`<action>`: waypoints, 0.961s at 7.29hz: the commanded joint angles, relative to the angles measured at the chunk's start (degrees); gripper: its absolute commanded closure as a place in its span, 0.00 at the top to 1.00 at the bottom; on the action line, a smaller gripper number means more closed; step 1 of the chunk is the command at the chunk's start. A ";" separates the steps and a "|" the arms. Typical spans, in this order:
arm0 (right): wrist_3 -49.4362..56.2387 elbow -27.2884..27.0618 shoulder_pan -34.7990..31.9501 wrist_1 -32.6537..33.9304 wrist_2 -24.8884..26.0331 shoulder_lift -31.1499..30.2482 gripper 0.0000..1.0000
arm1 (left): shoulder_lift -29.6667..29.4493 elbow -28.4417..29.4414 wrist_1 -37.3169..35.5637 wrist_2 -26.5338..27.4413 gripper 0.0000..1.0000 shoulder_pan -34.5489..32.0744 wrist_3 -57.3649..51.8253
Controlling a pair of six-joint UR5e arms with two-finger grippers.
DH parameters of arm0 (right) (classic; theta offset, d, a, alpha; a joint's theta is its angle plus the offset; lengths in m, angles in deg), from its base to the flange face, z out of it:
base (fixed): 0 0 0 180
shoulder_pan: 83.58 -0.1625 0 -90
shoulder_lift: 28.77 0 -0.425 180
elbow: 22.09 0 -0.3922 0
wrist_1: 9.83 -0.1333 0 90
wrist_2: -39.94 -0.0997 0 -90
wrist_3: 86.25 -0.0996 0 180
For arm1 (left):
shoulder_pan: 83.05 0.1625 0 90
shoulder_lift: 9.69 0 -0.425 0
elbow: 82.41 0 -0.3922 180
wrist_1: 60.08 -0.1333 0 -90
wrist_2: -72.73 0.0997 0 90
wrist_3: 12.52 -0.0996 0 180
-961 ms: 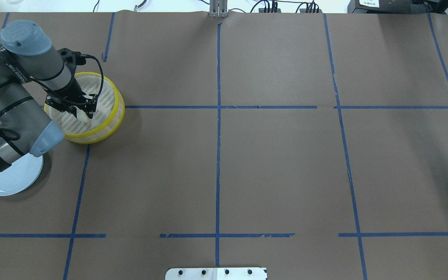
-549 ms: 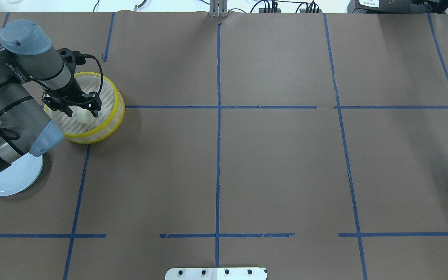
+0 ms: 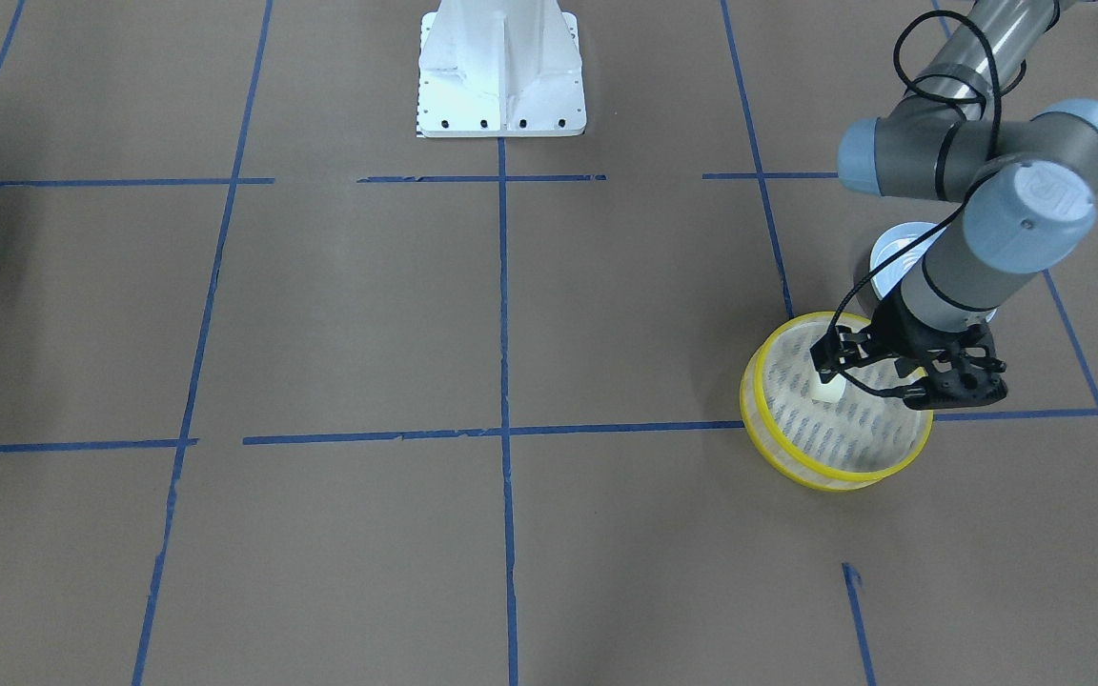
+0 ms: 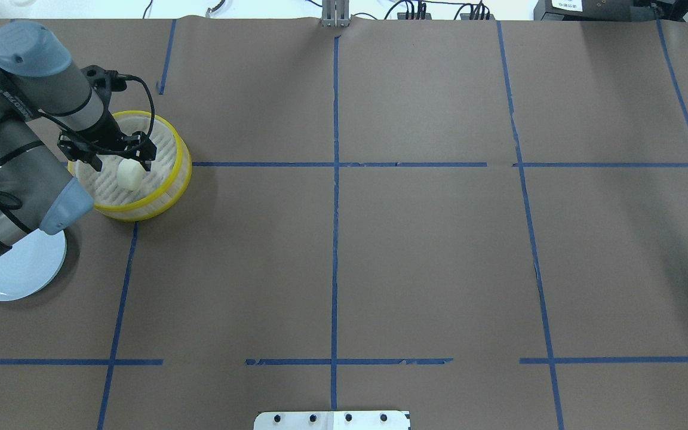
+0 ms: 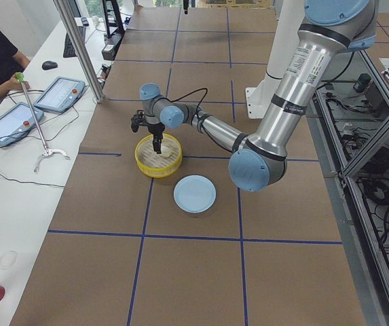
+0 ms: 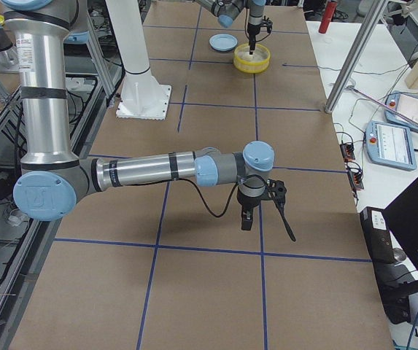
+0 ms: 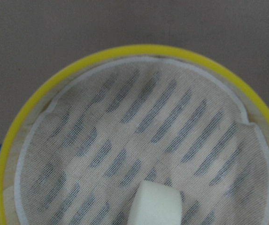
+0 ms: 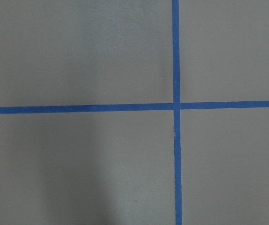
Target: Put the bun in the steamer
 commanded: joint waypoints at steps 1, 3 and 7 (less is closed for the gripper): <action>0.00 0.00 0.00 0.00 0.00 0.00 1.00 | 3.97 -11.02 -5.32 -0.38 1.00 -6.11 -6.83; 0.00 0.00 0.00 0.00 0.00 0.00 1.00 | 6.96 -15.63 -14.73 -0.38 1.00 -16.88 -27.41; 0.00 0.00 0.00 0.00 0.00 0.00 1.00 | 15.05 -3.65 -8.83 -4.33 1.00 -29.60 -49.40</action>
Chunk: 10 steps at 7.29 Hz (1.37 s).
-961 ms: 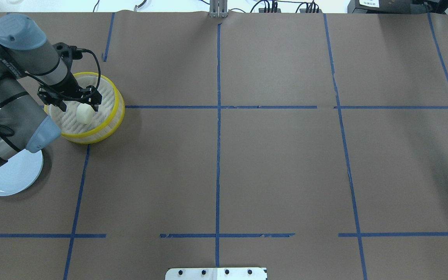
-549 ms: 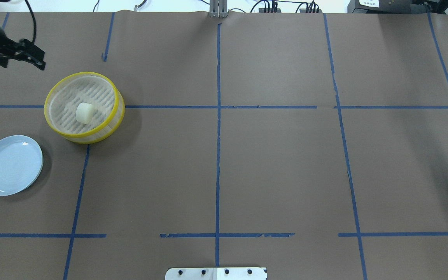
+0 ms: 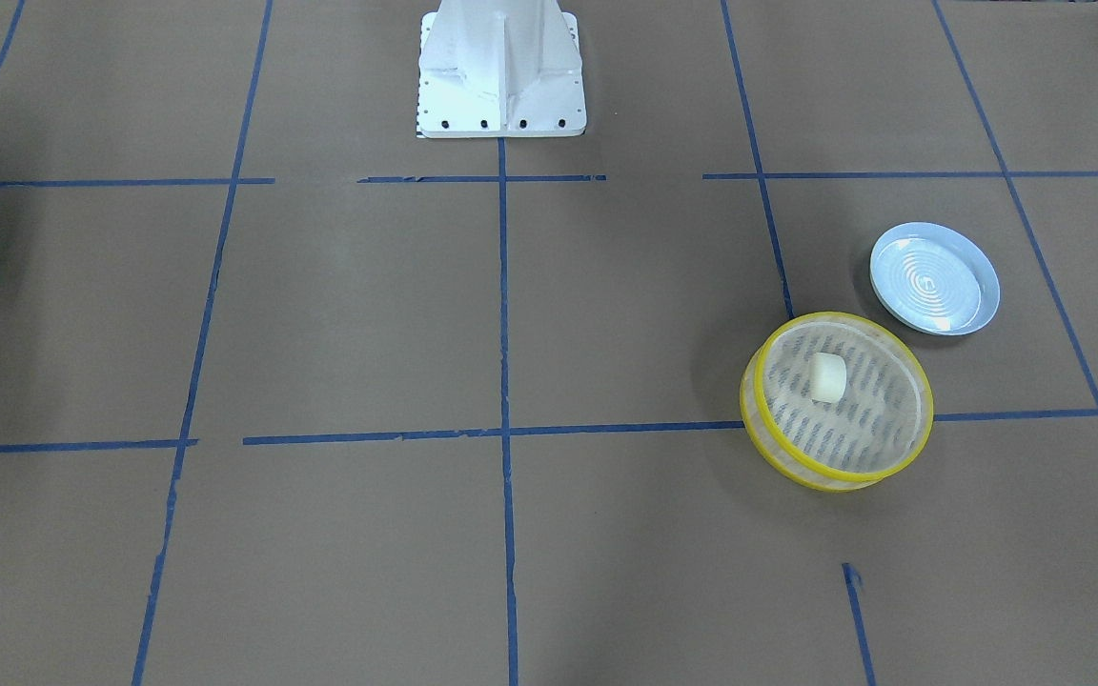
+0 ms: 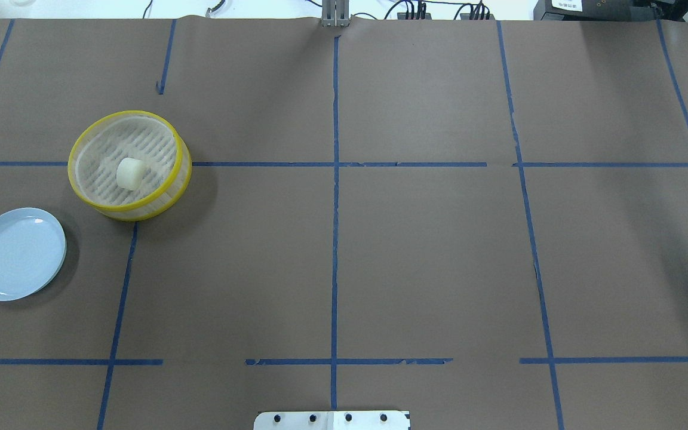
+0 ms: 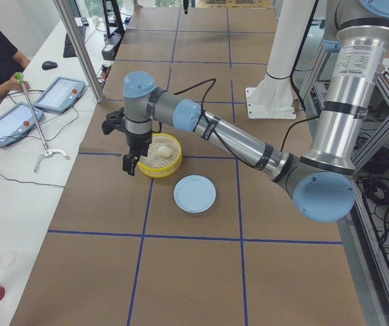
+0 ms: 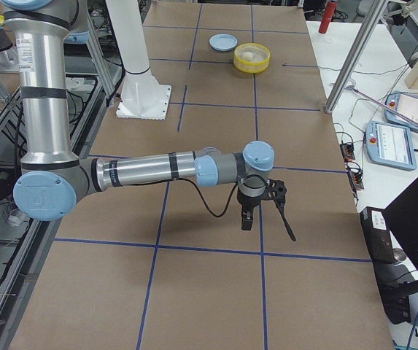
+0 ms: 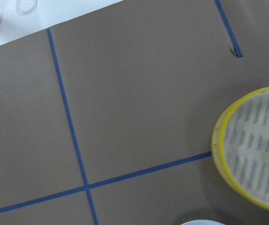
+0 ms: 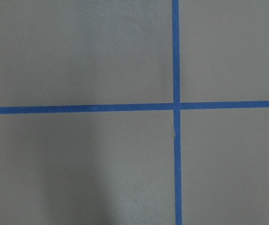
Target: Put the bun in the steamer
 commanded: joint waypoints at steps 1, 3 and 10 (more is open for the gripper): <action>0.00 0.00 0.00 0.00 0.00 0.00 1.00 | 7.21 6.27 8.34 -2.17 1.00 -1.86 -2.81; 0.00 0.00 0.00 0.00 0.00 0.00 1.00 | 13.14 8.11 16.47 -3.86 1.00 -1.95 -2.02; 0.00 0.00 0.00 0.00 0.00 0.00 1.00 | 14.03 8.13 12.26 -3.95 1.00 -5.38 -1.93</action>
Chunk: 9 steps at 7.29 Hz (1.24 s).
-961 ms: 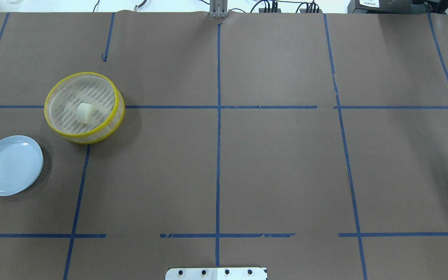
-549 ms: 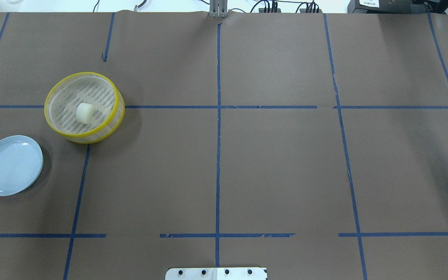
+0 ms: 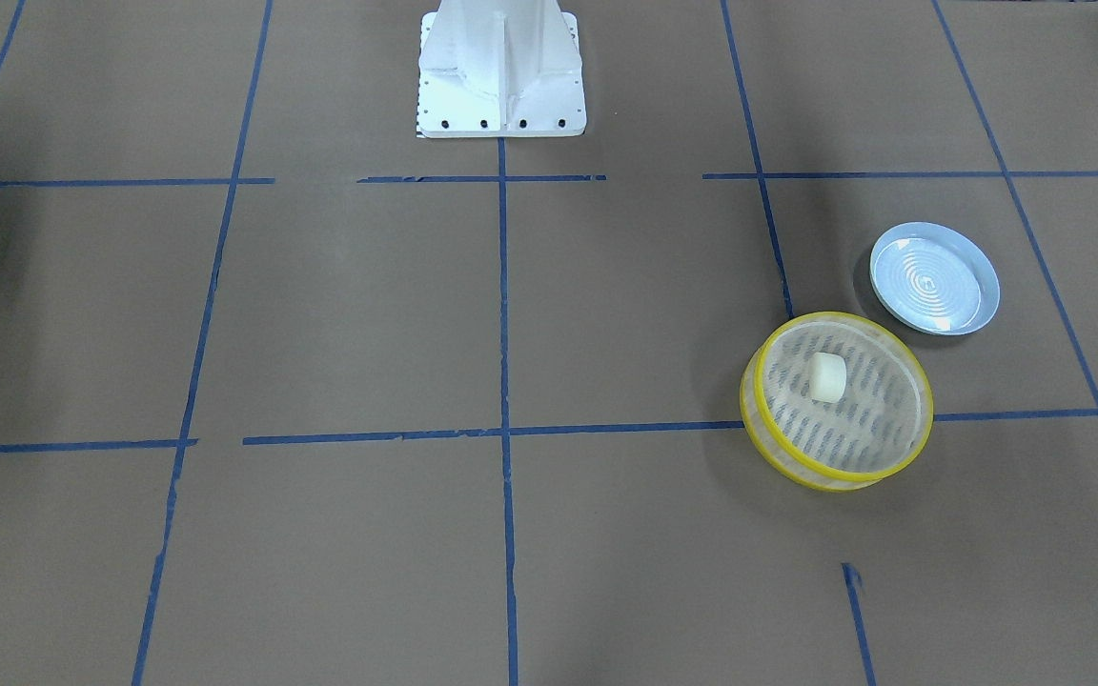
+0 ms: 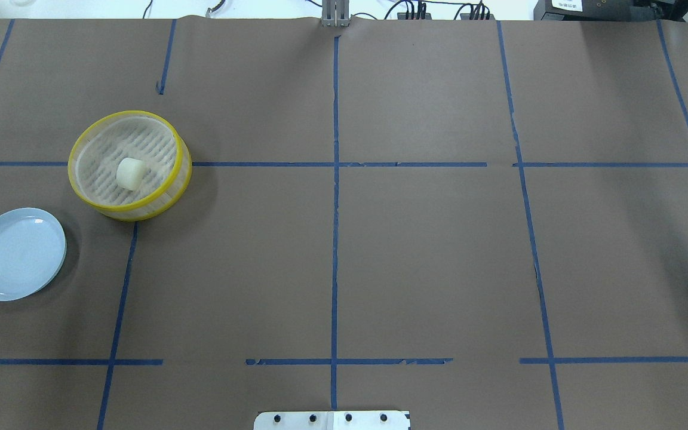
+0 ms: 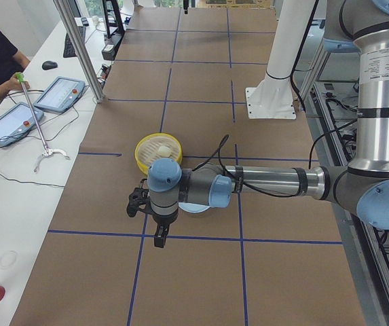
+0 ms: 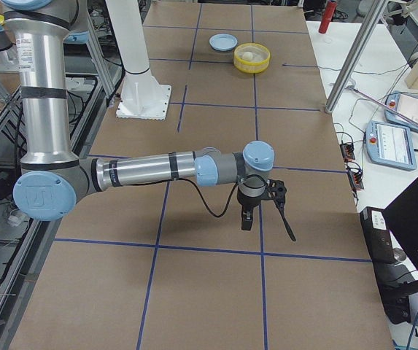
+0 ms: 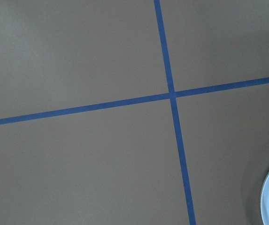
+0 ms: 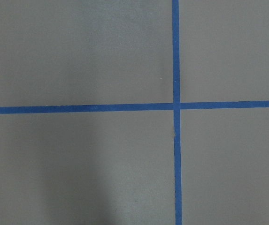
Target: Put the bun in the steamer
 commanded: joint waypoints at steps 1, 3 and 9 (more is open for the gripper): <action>0.00 0.00 0.00 0.00 0.00 0.00 1.00 | -0.09 0.03 -1.07 -2.07 1.00 -0.10 0.00; 0.00 0.00 0.00 0.00 0.00 0.00 1.00 | 0.00 0.38 -0.99 -6.75 1.00 -0.10 -0.09; 0.00 0.00 0.00 0.00 0.00 0.00 1.00 | 0.00 0.30 -0.90 -5.87 1.00 -0.10 -0.09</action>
